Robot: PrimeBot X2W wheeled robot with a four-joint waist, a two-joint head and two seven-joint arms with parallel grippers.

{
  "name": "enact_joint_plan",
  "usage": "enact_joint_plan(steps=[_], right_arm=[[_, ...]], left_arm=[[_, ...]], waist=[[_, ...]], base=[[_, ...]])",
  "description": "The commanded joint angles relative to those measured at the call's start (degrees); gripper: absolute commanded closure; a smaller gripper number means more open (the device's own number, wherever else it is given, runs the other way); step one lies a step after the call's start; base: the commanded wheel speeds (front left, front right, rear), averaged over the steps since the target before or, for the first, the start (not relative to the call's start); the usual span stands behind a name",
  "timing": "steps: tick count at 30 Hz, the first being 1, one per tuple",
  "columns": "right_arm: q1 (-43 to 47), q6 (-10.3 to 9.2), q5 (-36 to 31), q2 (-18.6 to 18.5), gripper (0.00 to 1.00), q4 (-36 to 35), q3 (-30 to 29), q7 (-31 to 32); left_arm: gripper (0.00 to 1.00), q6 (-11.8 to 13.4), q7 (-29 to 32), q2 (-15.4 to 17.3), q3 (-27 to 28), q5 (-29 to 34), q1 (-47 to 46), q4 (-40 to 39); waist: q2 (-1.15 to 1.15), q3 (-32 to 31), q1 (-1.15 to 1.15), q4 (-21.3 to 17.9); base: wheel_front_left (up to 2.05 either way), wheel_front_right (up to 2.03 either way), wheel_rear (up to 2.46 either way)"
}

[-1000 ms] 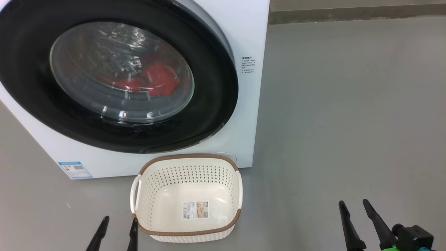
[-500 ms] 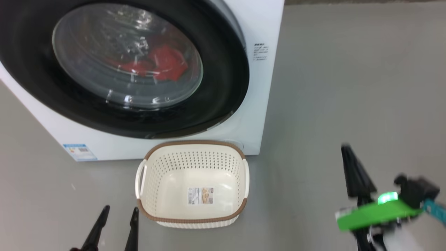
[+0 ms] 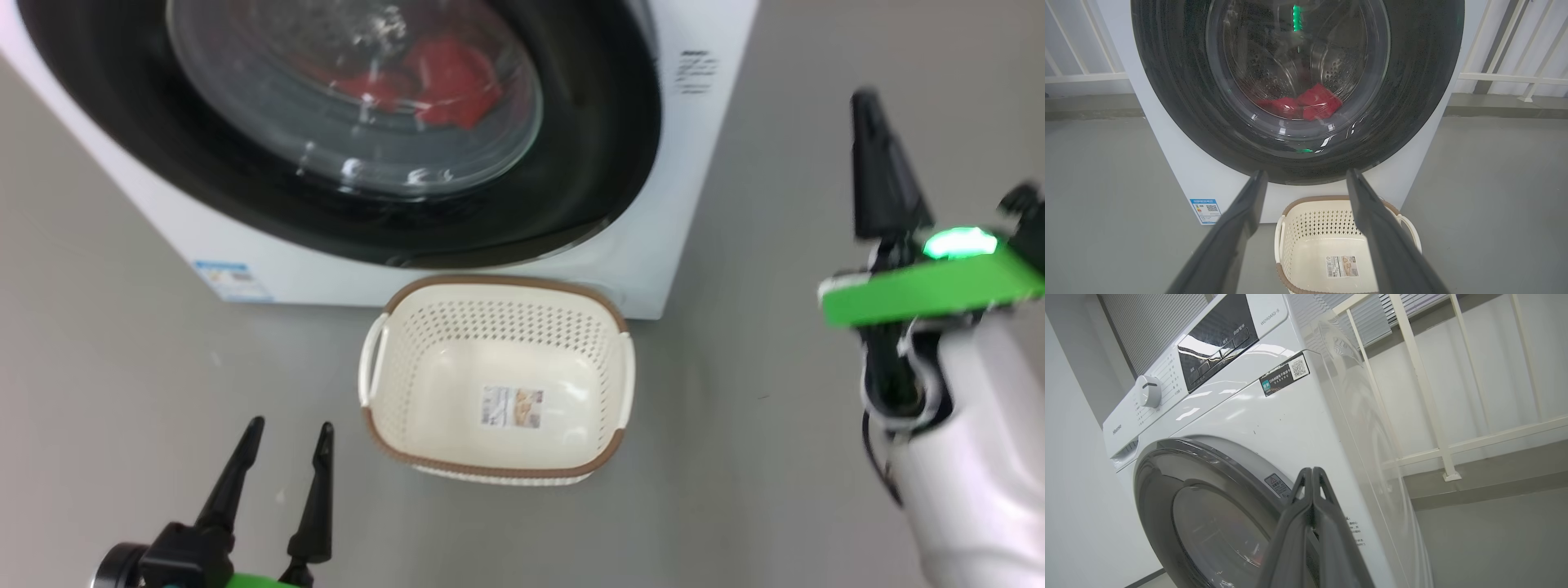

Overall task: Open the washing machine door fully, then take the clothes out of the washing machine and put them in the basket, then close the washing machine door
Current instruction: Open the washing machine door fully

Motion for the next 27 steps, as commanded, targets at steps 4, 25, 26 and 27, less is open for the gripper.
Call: enact_joint_plan(steps=[4, 25, 26, 27], right_arm=[[-6.8, 0.03, 6.5, -2.2, 1.0, 2.7, 4.5, -0.1], [-24.8, 0.03, 42.3, -9.8, 1.0, 13.1, 10.0, 23.9], [-25.3, 0.03, 43.5, -10.1, 1.0, 13.4, 10.0, 25.3], [-25.8, 0.03, 44.6, -10.2, 1.0, 14.0, 9.9, 26.6]], left_arm=[[0.0, -0.3, -0.7, 0.3, 0.8, -1.1, -2.7, -0.5], [0.0, -0.3, -0.7, 0.2, -2.3, -3.3, -7.2, 1.5], [0.0, -0.3, -0.7, 0.2, -2.4, -3.4, -7.3, 1.5], [0.0, -0.3, -0.7, 0.2, -2.6, -3.5, -7.5, 1.6]], waist=[[0.0, 3.6, 0.0, 3.9], [0.0, 8.9, 0.0, 7.6], [0.0, 9.1, 0.0, 7.7], [0.0, 9.4, 0.0, 7.8]], base=[[0.0, 0.0, 0.0], [0.0, 0.0, 0.0], [0.0, 0.0, 0.0], [0.0, 0.0, 0.0]])
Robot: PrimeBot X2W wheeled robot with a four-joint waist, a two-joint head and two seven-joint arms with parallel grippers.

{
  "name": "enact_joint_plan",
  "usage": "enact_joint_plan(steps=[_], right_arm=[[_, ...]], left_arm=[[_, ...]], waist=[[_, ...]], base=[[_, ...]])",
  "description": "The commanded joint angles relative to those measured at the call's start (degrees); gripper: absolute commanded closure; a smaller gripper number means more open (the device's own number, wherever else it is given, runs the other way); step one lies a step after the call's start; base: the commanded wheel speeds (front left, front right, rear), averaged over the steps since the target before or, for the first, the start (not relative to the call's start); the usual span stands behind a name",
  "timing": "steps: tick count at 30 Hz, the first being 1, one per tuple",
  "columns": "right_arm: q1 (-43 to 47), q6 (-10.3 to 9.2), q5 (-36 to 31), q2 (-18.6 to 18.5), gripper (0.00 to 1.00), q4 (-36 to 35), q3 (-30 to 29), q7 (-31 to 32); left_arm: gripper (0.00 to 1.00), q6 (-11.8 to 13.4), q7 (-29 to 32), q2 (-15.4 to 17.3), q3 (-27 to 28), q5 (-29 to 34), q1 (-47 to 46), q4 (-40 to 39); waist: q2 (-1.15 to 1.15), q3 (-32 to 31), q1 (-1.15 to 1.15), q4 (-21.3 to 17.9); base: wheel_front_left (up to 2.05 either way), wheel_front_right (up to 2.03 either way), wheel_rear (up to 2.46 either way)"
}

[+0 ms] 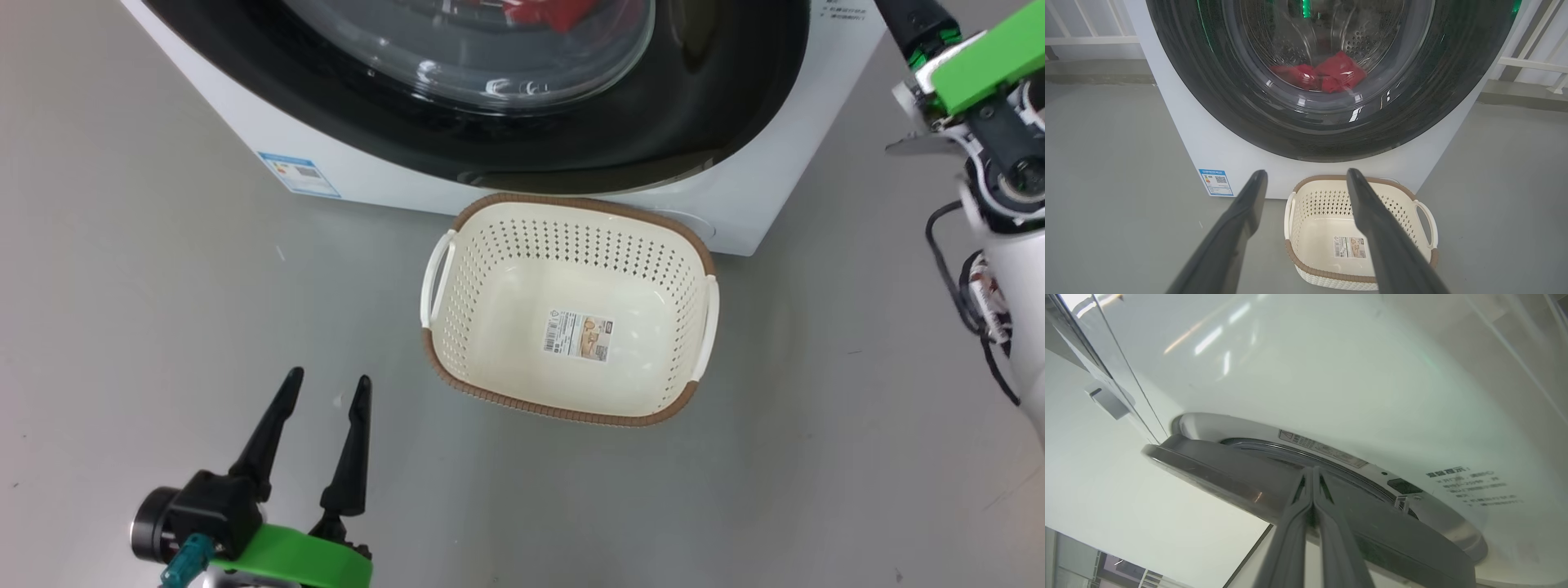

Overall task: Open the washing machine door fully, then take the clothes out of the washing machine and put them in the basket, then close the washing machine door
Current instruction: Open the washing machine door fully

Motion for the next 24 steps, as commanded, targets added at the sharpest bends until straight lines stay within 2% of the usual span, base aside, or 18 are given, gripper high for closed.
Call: enact_joint_plan(steps=[1, 7, 13, 24], right_arm=[[-2.0, 0.05, 1.9, 0.1, 1.0, -0.5, 0.2, 2.3], [-5.5, 0.05, 7.5, -0.1, 1.0, 3.7, 0.2, 11.3], [-8.8, 0.05, 11.1, 0.0, 1.0, 8.3, -0.5, 17.4], [-11.8, 0.05, 13.0, 0.6, 1.0, 13.1, 0.0, 23.0]], left_arm=[[0.0, -0.3, -0.7, 0.7, 1.6, -0.4, -1.4, -1.0], [0.0, -0.3, -0.7, 0.7, 0.8, -1.0, -2.1, -0.6], [0.0, -0.3, -0.7, 0.7, 0.3, -1.5, -2.3, -0.4], [0.0, -0.3, -0.7, 0.7, -0.3, -2.6, -2.4, -0.1]], waist=[[0.0, 0.7, 0.0, 0.4], [0.0, 1.7, 0.0, 1.1], [0.0, 2.3, 0.0, 1.9], [0.0, 2.8, 0.0, 2.6]], base=[[0.0, 0.0, 0.0], [0.0, 0.0, 0.0], [0.0, 0.0, 0.0], [0.0, 0.0, 0.0]])
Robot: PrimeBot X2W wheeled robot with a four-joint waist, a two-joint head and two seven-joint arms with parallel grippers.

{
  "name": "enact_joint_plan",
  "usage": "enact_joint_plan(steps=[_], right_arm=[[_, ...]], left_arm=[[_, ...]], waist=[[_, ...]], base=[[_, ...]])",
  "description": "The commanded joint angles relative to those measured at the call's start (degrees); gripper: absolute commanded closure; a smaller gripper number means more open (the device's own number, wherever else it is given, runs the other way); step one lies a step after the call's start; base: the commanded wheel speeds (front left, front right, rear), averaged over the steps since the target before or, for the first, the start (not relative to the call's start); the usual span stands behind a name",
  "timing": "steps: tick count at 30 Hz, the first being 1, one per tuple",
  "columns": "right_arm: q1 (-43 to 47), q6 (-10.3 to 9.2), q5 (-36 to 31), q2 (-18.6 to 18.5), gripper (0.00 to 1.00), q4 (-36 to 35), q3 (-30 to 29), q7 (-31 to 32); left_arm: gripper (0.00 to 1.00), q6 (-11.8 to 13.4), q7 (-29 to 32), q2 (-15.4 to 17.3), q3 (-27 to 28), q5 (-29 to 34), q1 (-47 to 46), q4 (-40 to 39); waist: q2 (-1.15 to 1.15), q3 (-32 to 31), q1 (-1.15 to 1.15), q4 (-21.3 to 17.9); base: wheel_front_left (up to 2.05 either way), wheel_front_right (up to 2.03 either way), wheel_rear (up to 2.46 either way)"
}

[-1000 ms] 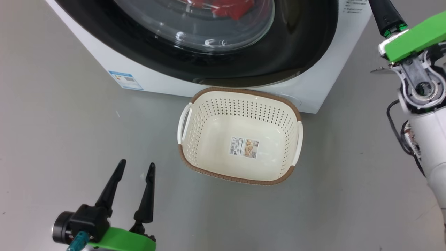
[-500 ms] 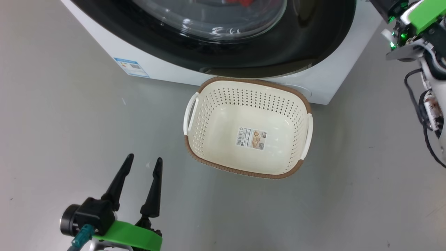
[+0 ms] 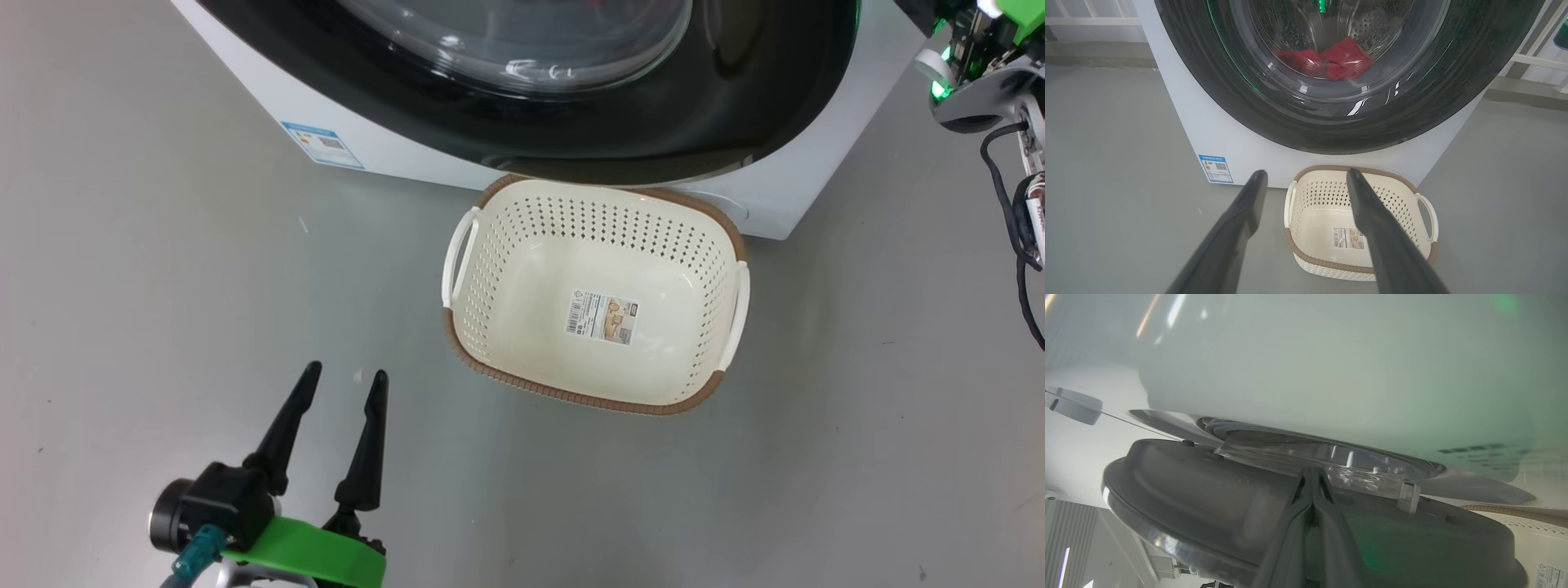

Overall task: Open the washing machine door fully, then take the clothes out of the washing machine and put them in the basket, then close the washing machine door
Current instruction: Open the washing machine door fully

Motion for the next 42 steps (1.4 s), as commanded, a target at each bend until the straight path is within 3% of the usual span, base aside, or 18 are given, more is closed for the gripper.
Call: enact_joint_plan(steps=[1, 10, 26, 42], right_arm=[[-0.9, 0.05, 0.7, 1.6, 1.0, -1.3, 0.8, 0.8], [3.2, 0.05, 1.5, 2.8, 1.0, -3.6, 1.9, 4.7], [16.6, 0.05, -1.3, 4.2, 1.0, -14.9, 6.6, 8.2], [27.1, 0.05, -2.4, 7.7, 1.0, -24.2, 11.5, 10.6]], left_arm=[[0.0, -0.3, -0.7, 0.8, 1.7, -0.5, -0.9, -0.9], [0.0, -0.3, -0.7, 0.8, 1.4, -0.5, -0.3, -0.8], [0.0, -0.3, -0.7, 0.8, 2.4, -0.3, 3.2, -1.1], [0.0, -0.3, -0.7, 0.8, 2.8, 0.0, 7.0, -1.4]], waist=[[-0.01, -0.1, 0.0, 0.0], [-0.01, -2.3, 0.0, -0.7], [-0.01, -8.8, 0.0, -0.3], [-0.01, -13.9, 0.0, 2.8]], base=[[0.0, 0.0, 0.0], [0.0, 0.0, 0.0], [0.0, 0.0, 0.0], [0.0, 0.0, 0.0]])
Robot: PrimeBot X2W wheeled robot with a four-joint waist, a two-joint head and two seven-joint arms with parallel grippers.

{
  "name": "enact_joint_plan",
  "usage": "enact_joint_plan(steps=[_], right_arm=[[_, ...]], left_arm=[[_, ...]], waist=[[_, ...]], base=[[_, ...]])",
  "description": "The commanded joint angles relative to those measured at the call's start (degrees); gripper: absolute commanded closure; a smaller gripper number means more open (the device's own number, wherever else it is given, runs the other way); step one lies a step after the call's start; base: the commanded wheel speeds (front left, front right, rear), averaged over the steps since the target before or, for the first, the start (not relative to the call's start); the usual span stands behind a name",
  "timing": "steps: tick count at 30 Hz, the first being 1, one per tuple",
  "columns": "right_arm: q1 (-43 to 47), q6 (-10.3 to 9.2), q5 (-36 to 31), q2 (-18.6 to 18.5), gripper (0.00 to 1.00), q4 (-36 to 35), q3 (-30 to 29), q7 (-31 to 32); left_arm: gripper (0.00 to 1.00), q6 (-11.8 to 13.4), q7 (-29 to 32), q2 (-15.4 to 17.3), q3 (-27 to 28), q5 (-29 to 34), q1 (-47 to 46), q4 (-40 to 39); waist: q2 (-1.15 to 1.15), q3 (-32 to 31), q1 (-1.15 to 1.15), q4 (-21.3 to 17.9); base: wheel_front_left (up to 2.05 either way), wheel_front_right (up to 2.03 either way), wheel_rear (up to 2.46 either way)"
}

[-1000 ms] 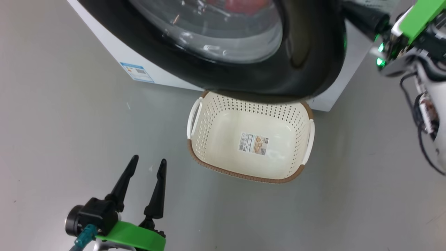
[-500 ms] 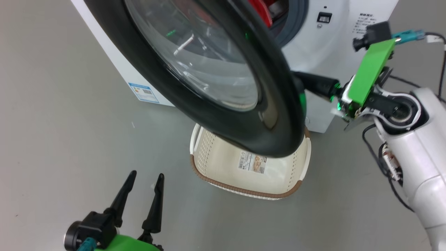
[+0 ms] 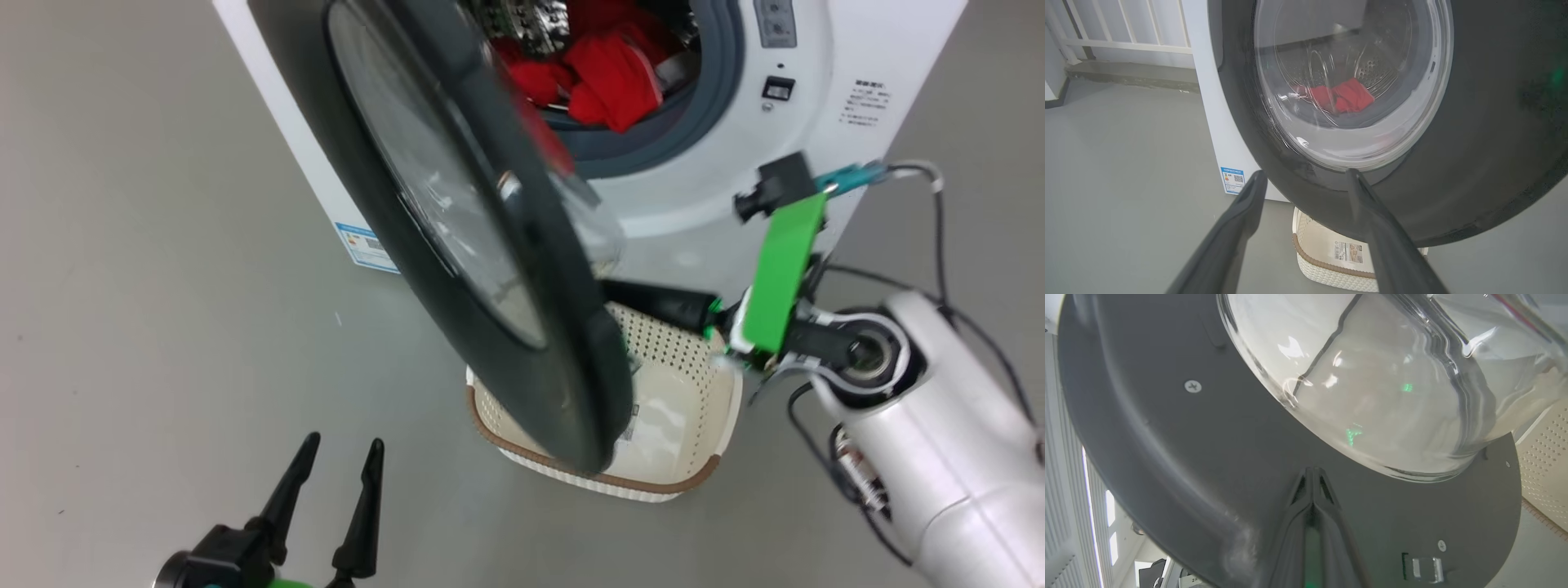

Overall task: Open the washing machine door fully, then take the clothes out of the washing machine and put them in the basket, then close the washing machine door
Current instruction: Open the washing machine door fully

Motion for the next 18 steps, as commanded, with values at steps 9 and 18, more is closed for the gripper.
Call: enact_joint_plan(steps=[9, 18], right_arm=[[3.7, 0.29, -0.1, 3.6, 1.0, -3.4, 2.4, 0.7], [5.7, 0.29, 0.0, 5.4, 1.0, -3.4, 3.2, 0.3]], left_arm=[[0.0, -0.1, -0.7, 0.8, 2.8, 0.6, 1.4, -1.6], [0.0, 0.2, -0.7, 0.8, 2.9, 0.7, 2.4, -1.5]], waist=[[0.0, -2.7, 0.0, 3.5], [0.0, -4.4, 0.0, 7.0]], base=[[0.0, 0.0, 0.0], [0.0, 0.0, 0.0]])
